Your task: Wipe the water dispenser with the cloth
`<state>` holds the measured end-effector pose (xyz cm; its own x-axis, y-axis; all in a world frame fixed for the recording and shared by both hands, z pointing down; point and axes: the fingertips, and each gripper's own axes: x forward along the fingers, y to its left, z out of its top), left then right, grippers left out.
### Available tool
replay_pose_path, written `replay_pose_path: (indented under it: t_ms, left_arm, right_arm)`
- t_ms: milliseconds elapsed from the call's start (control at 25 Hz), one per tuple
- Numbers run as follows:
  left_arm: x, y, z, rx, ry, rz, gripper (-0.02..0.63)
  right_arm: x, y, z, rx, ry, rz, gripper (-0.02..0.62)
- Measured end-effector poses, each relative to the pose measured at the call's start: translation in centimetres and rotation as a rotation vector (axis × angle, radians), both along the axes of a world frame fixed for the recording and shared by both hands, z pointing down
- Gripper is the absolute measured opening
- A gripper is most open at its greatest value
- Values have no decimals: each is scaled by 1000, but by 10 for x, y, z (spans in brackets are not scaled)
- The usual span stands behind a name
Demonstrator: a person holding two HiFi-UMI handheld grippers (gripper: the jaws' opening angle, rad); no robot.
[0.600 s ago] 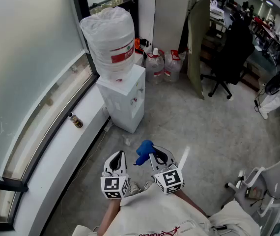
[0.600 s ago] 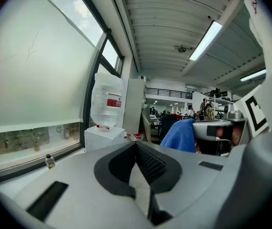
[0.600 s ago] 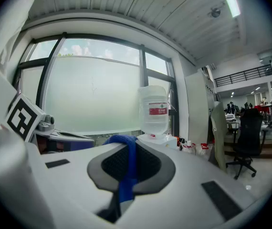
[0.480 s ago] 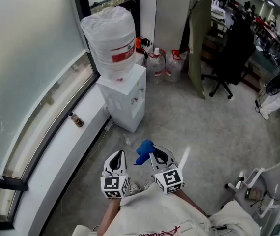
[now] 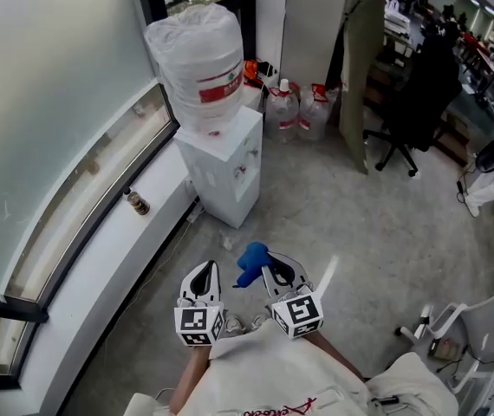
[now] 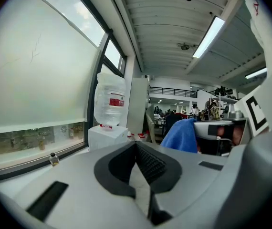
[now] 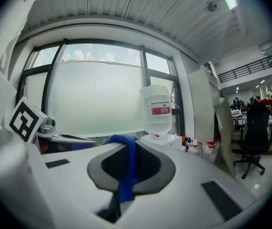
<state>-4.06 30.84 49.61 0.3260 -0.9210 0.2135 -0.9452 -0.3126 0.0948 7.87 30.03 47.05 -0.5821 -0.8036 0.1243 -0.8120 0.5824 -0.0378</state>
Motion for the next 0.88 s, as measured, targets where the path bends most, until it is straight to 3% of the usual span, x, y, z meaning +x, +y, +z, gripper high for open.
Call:
replay_pose_path:
  t_ms: [480, 880]
  left_arm:
    - [1, 0, 15, -16, 9, -63, 11]
    - [-6, -54, 20, -21, 17, -49, 11]
  right_arm:
    - [2, -8, 15, -15, 5, -57, 23]
    - [-4, -60, 18, -17, 15, -46, 23]
